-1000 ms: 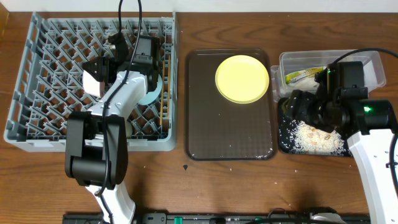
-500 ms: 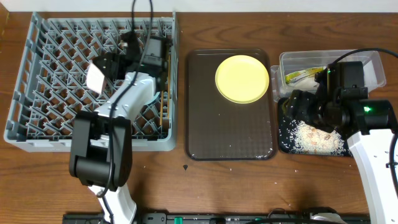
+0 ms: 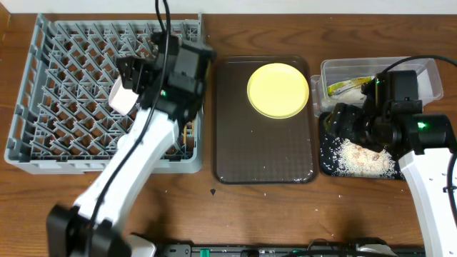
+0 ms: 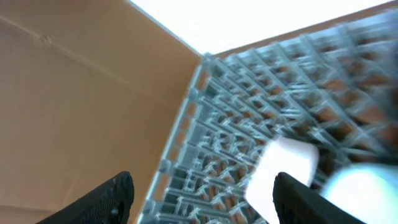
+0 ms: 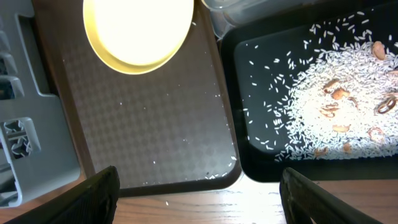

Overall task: Sort waste into correct bins and load items into the dishwasher
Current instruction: 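Grasp the yellow plate with the right gripper and hand it to the left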

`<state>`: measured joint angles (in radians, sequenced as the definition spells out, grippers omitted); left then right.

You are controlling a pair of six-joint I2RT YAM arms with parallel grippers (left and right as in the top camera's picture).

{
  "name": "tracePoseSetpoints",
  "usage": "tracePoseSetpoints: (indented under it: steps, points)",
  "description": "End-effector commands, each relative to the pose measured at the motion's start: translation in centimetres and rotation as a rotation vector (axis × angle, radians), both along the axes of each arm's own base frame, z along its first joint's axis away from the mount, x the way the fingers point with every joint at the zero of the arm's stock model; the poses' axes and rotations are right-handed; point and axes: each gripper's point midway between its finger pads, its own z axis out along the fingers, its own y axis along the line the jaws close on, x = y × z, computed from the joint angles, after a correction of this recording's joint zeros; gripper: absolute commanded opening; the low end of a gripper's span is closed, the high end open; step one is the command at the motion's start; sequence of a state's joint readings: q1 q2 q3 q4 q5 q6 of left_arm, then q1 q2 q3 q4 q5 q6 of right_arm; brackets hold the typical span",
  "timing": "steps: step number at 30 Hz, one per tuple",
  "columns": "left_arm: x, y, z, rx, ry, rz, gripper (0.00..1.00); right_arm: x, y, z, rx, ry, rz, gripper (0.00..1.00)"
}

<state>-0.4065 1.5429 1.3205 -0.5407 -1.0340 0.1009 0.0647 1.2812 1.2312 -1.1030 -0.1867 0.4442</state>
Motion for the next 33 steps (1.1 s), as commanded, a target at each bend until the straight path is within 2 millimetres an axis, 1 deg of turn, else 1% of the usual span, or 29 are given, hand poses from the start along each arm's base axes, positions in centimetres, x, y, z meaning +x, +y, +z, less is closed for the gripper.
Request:
tracePoseSetpoints:
  steps: [1, 2, 4, 5, 6, 8, 10, 12, 13, 15, 16, 20, 21, 25, 28, 30, 33]
  points:
    - [-1.4, -4.9, -1.4, -0.329, 0.015, -0.171, 0.72, 0.2, 0.0, 0.0, 0.009, -0.004, -0.011, 0.80]
    - [-2.2, -6.7, -2.3, -0.449, 0.054, -0.224, 0.72, 0.4, 0.1, 0.1, 0.010, -0.017, 0.004, 0.78]
    - [-3.5, -9.8, -3.7, -0.651, 0.138, -0.307, 0.72, 1.0, 1.6, 0.7, 0.034, -0.069, 0.109, 0.73]
    - [-4.3, -11.5, -4.2, -0.746, 0.185, -0.351, 0.74, 1.2, 2.7, 1.0, 0.054, -0.095, 0.174, 0.70]
    - [-5.0, -13.1, -4.6, -0.838, 0.229, -0.391, 0.76, 1.3, 3.8, 1.1, 0.073, -0.105, 0.212, 0.67]
    - [-6.1, -16.2, -4.9, -1.006, 0.305, -0.461, 0.77, 1.1, 5.0, 0.5, 0.070, -0.082, 0.232, 0.64]
    - [-6.8, -18.0, -5.1, -1.080, 0.357, -0.507, 0.77, 1.1, 4.9, -0.6, 0.024, -0.031, 0.158, 0.66]
    - [-7.4, -19.1, -5.5, -1.124, 0.406, -0.534, 0.77, 1.4, 5.0, -1.8, -0.006, 0.010, 0.096, 0.66]
    - [-7.7, -19.5, -5.8, -1.136, 0.432, -0.539, 0.77, 1.6, 5.4, -2.2, -0.003, 0.021, 0.087, 0.63]
    - [-8.3, -19.5, -6.3, -1.138, 0.465, -0.530, 0.77, 2.4, 6.7, -3.4, 0.010, 0.041, 0.077, 0.56]
    - [-8.6, -19.4, -6.5, -1.134, 0.480, -0.519, 0.77, 3.0, 7.4, -4.6, 0.009, 0.063, 0.047, 0.54]
    - [-9.5, -18.8, -6.6, -1.129, 0.504, -0.501, 0.81, 4.4, 7.6, -8.2, -0.029, 0.134, -0.126, 0.55]
    - [-10.0, -18.6, -6.3, -1.128, 0.507, -0.498, 0.82, 5.5, 8.1, -9.8, -0.027, 0.146, -0.163, 0.57]
    - [-10.7, -18.2, -5.5, -1.130, 0.498, -0.505, 0.82, 6.8, 8.8, -13.0, -0.018, 0.181, -0.229, 0.58]
    - [-11.2, -18.0, -4.8, -1.133, 0.485, -0.514, 0.82, 8.5, 8.9, -15.6, -0.021, 0.171, -0.290, 0.59]
    - [-11.6, -17.7, -4.5, -1.132, 0.486, -0.513, 0.82, 8.8, 9.2, -17.0, -0.010, 0.187, -0.314, 0.59]
    - [-12.2, -17.4, -4.4, -1.128, 0.496, -0.510, 0.82, 8.4, 9.3, -18.6, -0.009, 0.234, -0.326, 0.58]
